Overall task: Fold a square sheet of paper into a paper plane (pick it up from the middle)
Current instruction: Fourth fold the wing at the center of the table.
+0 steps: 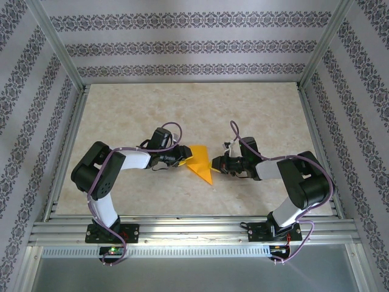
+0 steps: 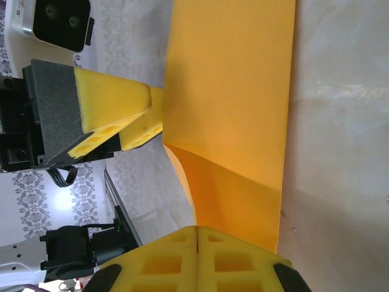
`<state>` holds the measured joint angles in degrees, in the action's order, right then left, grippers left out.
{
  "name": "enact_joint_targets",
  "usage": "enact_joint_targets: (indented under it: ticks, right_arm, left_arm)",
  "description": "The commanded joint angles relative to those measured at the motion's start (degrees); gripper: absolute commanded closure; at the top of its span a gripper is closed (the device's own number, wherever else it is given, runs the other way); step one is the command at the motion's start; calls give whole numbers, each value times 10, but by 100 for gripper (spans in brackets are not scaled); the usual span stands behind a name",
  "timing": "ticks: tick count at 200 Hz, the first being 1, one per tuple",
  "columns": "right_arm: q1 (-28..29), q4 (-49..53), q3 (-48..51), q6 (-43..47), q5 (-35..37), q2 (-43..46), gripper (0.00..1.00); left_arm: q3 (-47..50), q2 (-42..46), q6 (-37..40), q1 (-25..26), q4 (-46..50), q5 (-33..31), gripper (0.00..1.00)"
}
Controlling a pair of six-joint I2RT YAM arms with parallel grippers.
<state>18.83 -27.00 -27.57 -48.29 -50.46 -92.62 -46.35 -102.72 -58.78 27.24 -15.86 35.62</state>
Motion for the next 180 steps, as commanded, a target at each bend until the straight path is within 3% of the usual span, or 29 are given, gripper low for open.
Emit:
enact_joint_targets:
  ticks: [1, 124, 157, 180]
  right_arm:
    - [-5, -25, 8, -3, -17, -10, 96]
    - [-12, 5, 5, 12, -2, -3, 91]
    - [-13, 22, 1, 14, 10, 5, 78]
    - [-13, 57, -3, 24, 37, 38, 75]
  left_arm:
    - [-16, -15, 2, -8, -6, 8, 64]
    - [-24, -21, 16, -14, 2, -5, 92]
    - [-23, -12, 19, -14, 5, -9, 100]
    - [-8, 14, 8, -14, 5, -34, 100]
